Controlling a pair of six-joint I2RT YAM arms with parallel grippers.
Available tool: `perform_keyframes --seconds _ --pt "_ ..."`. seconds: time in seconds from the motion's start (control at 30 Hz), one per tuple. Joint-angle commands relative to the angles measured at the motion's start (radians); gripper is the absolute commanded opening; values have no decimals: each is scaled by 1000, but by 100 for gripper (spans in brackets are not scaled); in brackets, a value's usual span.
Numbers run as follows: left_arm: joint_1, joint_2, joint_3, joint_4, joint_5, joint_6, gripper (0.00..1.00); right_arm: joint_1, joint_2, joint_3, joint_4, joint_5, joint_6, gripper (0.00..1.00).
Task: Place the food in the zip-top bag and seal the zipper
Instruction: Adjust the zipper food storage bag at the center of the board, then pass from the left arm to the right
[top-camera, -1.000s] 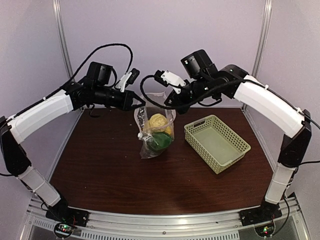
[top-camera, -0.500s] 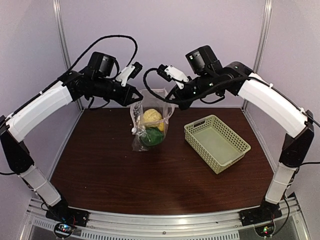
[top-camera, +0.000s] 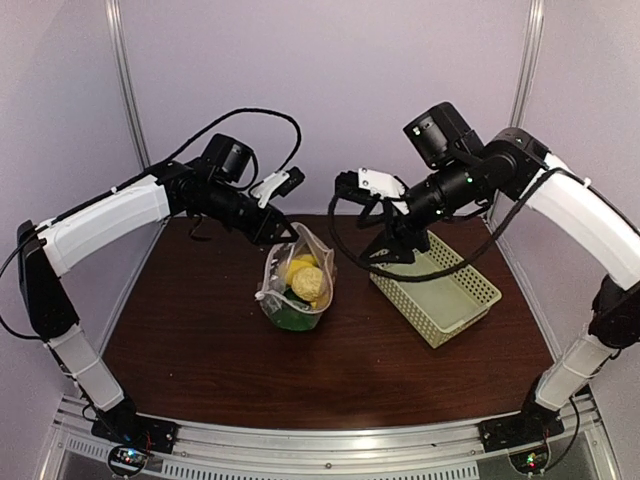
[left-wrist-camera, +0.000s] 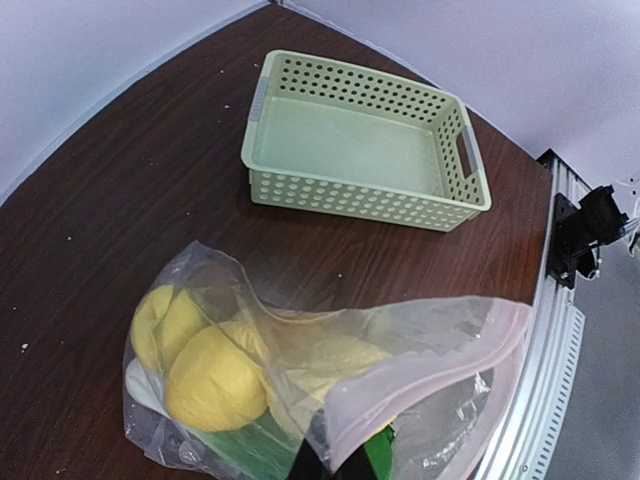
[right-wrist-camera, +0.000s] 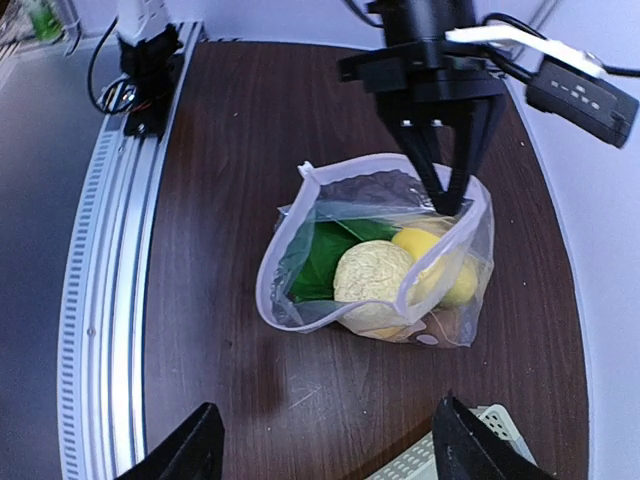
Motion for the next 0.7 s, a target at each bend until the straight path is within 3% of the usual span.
perform_keyframes --seconds 0.0,0.27,0.67 --pt "5 -6 36 48 135 -1 0 98 -42 -74 -118 4 -280 69" --pt "5 -1 43 61 195 -21 0 375 78 -99 -8 426 -357 61" --pt "5 -27 19 62 222 -14 0 386 171 -170 75 657 -336 58"
